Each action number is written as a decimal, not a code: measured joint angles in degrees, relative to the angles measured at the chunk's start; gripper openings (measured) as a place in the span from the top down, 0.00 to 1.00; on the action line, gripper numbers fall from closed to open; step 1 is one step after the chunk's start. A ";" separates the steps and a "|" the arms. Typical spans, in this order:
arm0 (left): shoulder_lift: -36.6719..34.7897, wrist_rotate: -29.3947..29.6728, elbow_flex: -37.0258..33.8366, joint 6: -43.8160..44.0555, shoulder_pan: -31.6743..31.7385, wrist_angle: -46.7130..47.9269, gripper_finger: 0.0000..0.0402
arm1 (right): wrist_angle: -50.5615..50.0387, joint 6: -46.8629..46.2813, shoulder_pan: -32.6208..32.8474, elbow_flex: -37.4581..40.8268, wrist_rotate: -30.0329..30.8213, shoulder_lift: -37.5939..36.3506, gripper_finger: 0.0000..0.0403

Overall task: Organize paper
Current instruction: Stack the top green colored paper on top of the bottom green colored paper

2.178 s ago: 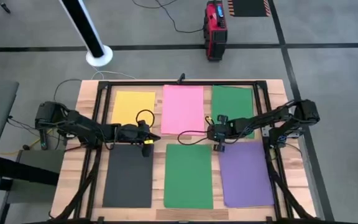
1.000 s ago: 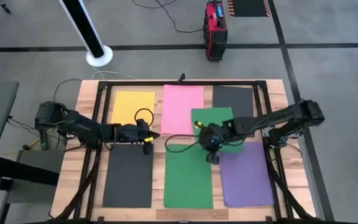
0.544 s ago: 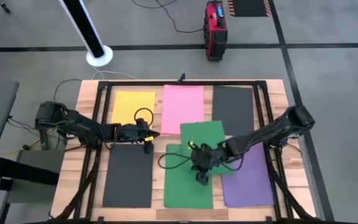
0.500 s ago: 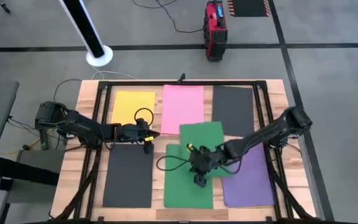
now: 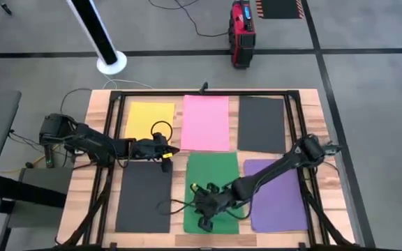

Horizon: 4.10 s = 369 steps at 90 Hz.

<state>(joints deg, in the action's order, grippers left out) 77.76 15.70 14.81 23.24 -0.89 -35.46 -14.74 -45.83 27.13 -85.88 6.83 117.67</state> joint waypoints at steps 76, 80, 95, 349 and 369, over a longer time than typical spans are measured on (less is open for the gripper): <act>-0.01 -0.41 0.00 1.02 0.00 0.87 1.00 | 3.81 -6.89 2.55 -1.42 3.91 1.44 1.00; -0.02 -0.63 0.00 1.26 0.00 1.67 1.00 | 3.72 -7.11 2.69 -1.38 3.76 1.65 1.00; -0.02 -1.41 0.00 1.46 -0.17 5.51 1.00 | 4.30 -6.73 2.76 -1.37 3.48 2.73 0.92; 22.49 -3.77 34.40 -5.63 -22.67 47.79 1.00 | -34.54 -20.12 7.61 13.26 8.18 -3.15 1.00; 22.56 -3.93 34.38 -5.22 -22.69 47.78 1.00 | -34.39 -20.12 7.74 12.30 7.22 -3.00 1.00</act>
<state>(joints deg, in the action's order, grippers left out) 100.31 11.77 49.19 18.02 -23.57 12.32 -49.14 -65.95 34.87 -73.59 14.05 114.67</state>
